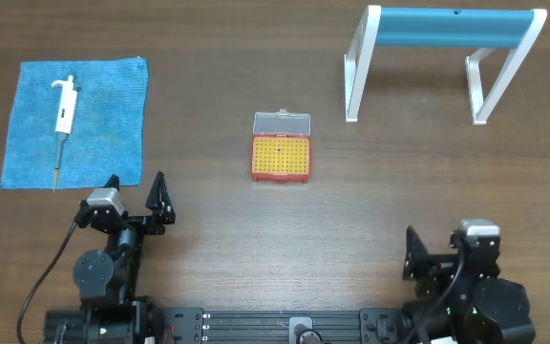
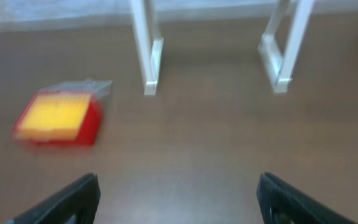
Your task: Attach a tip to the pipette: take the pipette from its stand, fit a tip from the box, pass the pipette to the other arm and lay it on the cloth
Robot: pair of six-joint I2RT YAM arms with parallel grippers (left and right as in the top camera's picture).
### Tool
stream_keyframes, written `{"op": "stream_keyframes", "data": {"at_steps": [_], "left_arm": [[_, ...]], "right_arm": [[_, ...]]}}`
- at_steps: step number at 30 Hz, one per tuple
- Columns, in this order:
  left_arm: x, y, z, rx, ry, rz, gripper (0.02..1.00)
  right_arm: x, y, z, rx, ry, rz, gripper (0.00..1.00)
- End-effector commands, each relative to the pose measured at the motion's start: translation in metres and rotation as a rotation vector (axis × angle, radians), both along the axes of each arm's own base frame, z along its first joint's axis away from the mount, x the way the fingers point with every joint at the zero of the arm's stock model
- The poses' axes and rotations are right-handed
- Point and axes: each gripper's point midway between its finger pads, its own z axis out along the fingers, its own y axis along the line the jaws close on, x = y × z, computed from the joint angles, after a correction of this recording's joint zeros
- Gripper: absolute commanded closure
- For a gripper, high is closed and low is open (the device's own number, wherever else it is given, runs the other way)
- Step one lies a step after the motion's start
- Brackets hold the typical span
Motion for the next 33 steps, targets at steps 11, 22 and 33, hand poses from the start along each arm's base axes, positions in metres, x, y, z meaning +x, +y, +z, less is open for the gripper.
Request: {"op": "stream_keyframes", "data": {"at_steps": [11,22,33], "left_arm": [[0.000,0.001,0.000,0.015,-0.006,0.008,0.123],[0.000,0.001,0.000,0.015,-0.006,0.008,0.126],[0.000,0.001,0.000,0.015,-0.006,0.008,0.126]], "right_arm": [[0.082,-0.016,0.000,-0.157,-0.448,-0.054,0.178],[0.091,-0.009,-0.056,-0.144,-0.443,-0.011,0.178],[0.090,-0.009,-0.073,-0.141,-0.374,-0.007,0.180]]}}
